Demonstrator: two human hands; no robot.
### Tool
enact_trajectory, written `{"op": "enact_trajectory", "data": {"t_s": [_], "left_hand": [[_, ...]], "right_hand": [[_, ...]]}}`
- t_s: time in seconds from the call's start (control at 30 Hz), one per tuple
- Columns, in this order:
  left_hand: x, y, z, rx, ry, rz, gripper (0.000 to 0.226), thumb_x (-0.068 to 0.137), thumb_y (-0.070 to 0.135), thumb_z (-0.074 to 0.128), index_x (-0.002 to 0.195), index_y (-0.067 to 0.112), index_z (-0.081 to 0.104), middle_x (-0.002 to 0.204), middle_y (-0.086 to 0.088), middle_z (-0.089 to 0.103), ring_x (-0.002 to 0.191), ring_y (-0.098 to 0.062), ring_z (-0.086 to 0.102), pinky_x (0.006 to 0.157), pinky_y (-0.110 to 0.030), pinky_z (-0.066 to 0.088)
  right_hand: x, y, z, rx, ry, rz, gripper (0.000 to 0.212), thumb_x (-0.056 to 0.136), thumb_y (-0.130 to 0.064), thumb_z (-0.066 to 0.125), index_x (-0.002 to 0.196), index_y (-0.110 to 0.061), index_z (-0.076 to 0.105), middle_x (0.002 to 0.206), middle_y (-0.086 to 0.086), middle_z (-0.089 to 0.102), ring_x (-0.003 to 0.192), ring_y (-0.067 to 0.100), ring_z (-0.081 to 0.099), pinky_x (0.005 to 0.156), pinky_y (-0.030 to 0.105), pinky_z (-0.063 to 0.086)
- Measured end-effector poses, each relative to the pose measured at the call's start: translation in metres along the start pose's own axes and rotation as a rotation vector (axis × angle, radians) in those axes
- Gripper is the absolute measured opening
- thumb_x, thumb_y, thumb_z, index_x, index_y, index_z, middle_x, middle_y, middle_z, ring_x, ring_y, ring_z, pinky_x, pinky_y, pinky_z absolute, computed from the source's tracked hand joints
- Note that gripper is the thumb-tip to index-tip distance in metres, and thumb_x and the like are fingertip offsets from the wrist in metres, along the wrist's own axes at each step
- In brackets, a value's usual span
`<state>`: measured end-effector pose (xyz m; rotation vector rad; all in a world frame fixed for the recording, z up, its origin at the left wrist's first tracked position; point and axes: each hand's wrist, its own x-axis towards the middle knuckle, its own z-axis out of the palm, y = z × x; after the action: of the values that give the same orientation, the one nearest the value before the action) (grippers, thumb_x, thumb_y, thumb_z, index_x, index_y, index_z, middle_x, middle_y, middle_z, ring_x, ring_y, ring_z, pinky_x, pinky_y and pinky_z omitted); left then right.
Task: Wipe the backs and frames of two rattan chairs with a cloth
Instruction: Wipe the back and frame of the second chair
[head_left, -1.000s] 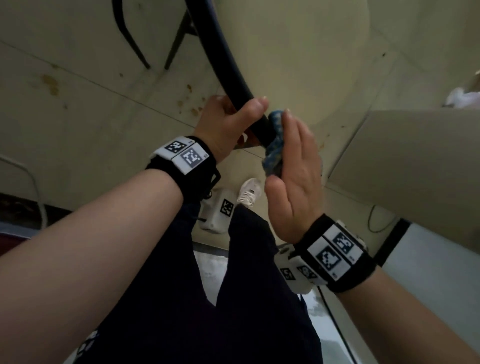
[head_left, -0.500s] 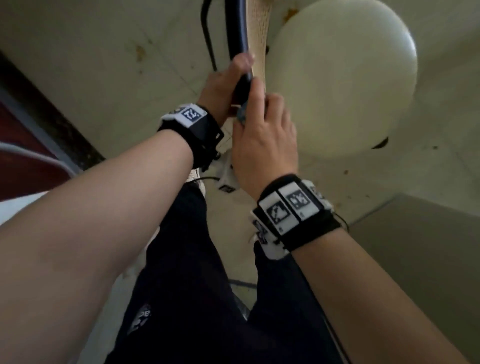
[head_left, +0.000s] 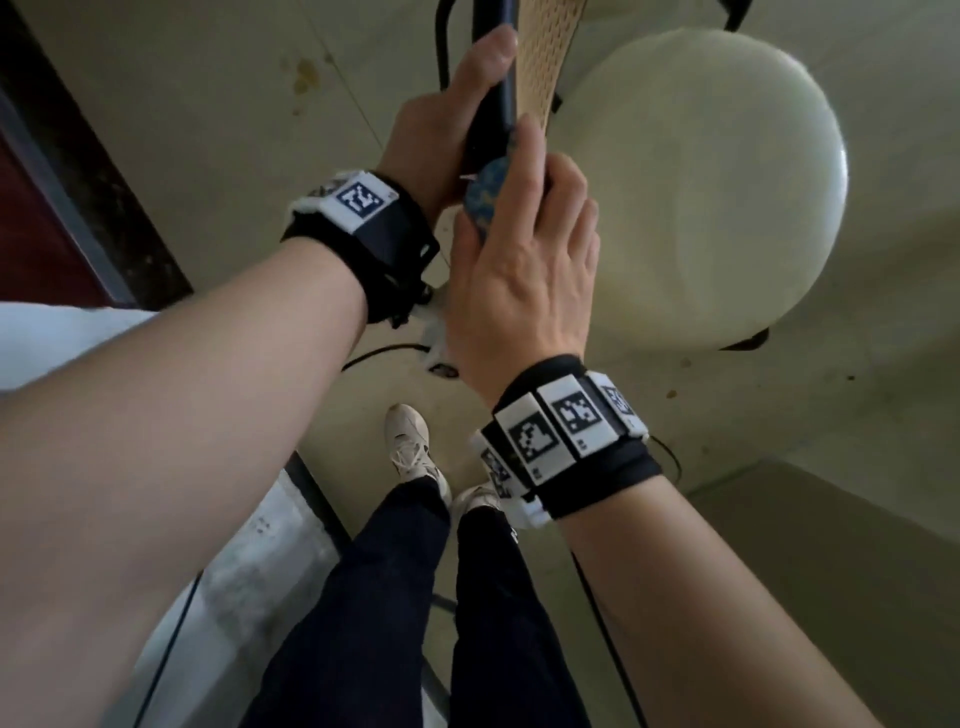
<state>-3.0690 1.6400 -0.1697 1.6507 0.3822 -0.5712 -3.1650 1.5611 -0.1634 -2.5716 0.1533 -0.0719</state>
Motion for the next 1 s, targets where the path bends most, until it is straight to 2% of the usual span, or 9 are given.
{"op": "enact_trajectory", "data": {"t_s": [0.07,0.17,0.27,0.4,0.53,0.6,0.77,0.87,1.0], "left_hand": [[-0.013,-0.016,0.004,-0.021,0.005,0.022,0.049,0.089,0.060,0.054,0.073,0.014,0.057,0.072,-0.003,0.060,0.067,-0.020,0.057,0.067,-0.037,0.047],[-0.037,-0.037,0.011,-0.165,-0.050,0.009,0.046,0.089,0.053,0.060,0.100,0.009,0.064,0.094,-0.011,0.067,0.087,-0.027,0.066,0.078,-0.043,0.055],[-0.047,-0.044,0.009,-0.155,-0.049,0.047,0.046,0.077,0.051,0.071,0.097,0.010,0.060,0.087,-0.006,0.066,0.080,-0.026,0.063,0.064,-0.035,0.050],[-0.051,-0.049,0.016,-0.152,-0.031,0.103,0.031,0.084,0.045,0.069,0.092,0.016,0.061,0.072,0.007,0.063,0.076,-0.029,0.056,0.056,-0.031,0.045],[-0.051,-0.051,0.022,-0.222,0.002,0.125,0.029,0.091,0.041,0.063,0.091,0.013,0.056,0.072,0.004,0.058,0.077,-0.030,0.051,0.060,-0.040,0.041],[-0.051,-0.051,0.022,-0.244,0.027,0.122,0.029,0.090,0.043,0.063,0.088,0.015,0.056,0.073,0.003,0.059,0.077,-0.030,0.052,0.067,-0.045,0.041],[-0.052,-0.052,0.022,-0.254,0.053,0.102,0.046,0.081,0.054,0.067,0.096,0.011,0.060,0.077,0.001,0.063,0.079,-0.027,0.058,0.075,-0.045,0.047],[-0.053,-0.052,0.024,-0.251,0.074,0.111,0.057,0.077,0.058,0.068,0.103,0.008,0.060,0.076,0.003,0.063,0.077,-0.024,0.061,0.077,-0.044,0.049],[-0.054,-0.053,0.027,-0.294,0.098,0.101,0.043,0.084,0.050,0.067,0.098,0.010,0.062,0.076,0.003,0.064,0.076,-0.018,0.065,0.077,-0.039,0.053]], "right_hand": [[-0.010,0.010,-0.002,0.016,0.010,-0.006,0.068,0.094,-0.038,0.044,0.151,-0.008,0.024,0.143,0.012,0.037,0.125,0.027,0.041,0.106,0.039,0.034],[-0.031,0.027,-0.005,0.061,0.023,-0.012,0.070,0.094,-0.040,0.043,0.152,-0.007,0.022,0.142,0.012,0.036,0.126,0.025,0.039,0.108,0.035,0.029],[-0.061,0.051,-0.003,0.099,-0.014,-0.032,0.072,0.092,-0.038,0.040,0.153,-0.011,0.016,0.138,0.011,0.034,0.123,0.023,0.038,0.105,0.038,0.036],[-0.096,0.088,0.005,0.155,-0.053,0.021,0.064,0.097,-0.031,0.039,0.154,-0.015,0.014,0.130,0.010,0.032,0.108,0.022,0.047,0.078,0.043,0.054],[-0.113,0.111,0.020,0.377,-0.121,0.253,0.058,0.098,-0.030,0.038,0.152,-0.015,0.025,0.121,0.006,0.037,0.094,-0.001,0.045,0.084,0.024,0.048],[-0.112,0.118,0.027,0.418,-0.219,0.388,0.053,0.098,-0.025,0.041,0.150,-0.015,0.034,0.114,0.006,0.042,0.095,0.004,0.046,0.088,0.020,0.041],[-0.084,0.123,0.024,0.287,-0.415,0.465,0.026,0.097,-0.016,0.046,0.117,-0.007,0.061,0.099,0.013,0.062,0.093,0.031,0.057,0.076,0.029,0.040],[-0.073,0.108,0.008,0.212,-0.458,0.478,0.021,0.097,-0.020,0.045,0.086,-0.005,0.055,0.089,0.017,0.064,0.085,0.036,0.058,0.070,0.034,0.041],[-0.075,0.082,-0.022,0.287,-0.402,0.436,0.020,0.096,-0.026,0.048,0.092,-0.007,0.054,0.092,0.011,0.059,0.083,0.027,0.055,0.072,0.034,0.045]]}}
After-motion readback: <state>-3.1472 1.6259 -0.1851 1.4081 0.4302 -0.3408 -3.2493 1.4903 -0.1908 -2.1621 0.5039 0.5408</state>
